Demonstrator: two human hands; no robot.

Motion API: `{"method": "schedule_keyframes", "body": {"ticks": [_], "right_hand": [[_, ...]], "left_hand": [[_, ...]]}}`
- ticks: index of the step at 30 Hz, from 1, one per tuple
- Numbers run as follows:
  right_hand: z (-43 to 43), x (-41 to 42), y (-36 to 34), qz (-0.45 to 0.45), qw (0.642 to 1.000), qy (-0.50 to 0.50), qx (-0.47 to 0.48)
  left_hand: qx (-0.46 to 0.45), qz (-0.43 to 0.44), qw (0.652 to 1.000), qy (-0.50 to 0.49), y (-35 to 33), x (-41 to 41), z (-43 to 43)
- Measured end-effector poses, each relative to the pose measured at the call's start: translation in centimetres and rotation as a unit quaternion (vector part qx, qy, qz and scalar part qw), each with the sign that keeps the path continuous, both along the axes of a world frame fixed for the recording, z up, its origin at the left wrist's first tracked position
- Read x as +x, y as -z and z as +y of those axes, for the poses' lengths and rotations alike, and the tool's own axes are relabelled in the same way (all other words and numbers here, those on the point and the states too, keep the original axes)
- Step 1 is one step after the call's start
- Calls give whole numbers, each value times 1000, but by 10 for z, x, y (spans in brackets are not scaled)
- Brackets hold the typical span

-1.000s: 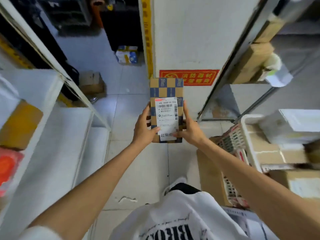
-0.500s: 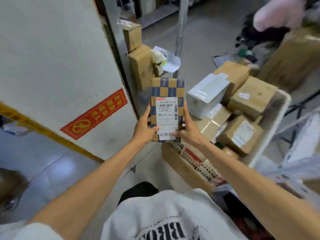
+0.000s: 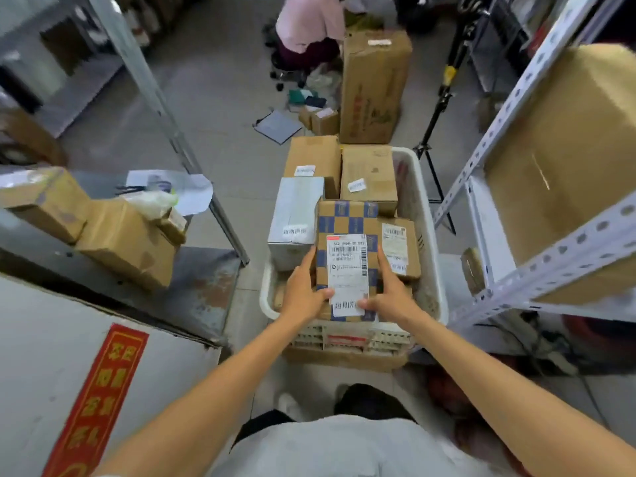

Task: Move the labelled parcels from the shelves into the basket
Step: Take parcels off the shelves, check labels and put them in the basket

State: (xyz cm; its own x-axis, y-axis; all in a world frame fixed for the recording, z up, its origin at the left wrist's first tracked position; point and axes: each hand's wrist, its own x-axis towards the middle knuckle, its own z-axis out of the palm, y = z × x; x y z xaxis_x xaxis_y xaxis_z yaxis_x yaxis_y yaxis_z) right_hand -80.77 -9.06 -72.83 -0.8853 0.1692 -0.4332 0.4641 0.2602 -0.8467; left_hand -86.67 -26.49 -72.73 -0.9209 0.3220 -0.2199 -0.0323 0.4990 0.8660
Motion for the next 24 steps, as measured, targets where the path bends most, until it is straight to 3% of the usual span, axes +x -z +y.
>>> {"method": "schedule_keyframes", "body": {"ticks": [4,9,13,16,20,24], "right_hand": [[11,-14,3,-28,998,52,5],[33,-41,9,-71,996,43,-23],[45,-61,22,-91,994,37,-36],[54,-80,35,-109,993,38,-27],[51,-102,55,-125,989,81,-26],[49,-118,64,-123,985,120,-19]], "left_hand": [[-33,-19,998,49,9,-18,16],[-67,-15,997,40,18,-37,44],[-85,-13,984,156,27,-42,53],[-182,-3,960,211,43,-51,57],[-218,-16,959,178,57,-62,65],[-311,100,918,226,67,-78,69]]}}
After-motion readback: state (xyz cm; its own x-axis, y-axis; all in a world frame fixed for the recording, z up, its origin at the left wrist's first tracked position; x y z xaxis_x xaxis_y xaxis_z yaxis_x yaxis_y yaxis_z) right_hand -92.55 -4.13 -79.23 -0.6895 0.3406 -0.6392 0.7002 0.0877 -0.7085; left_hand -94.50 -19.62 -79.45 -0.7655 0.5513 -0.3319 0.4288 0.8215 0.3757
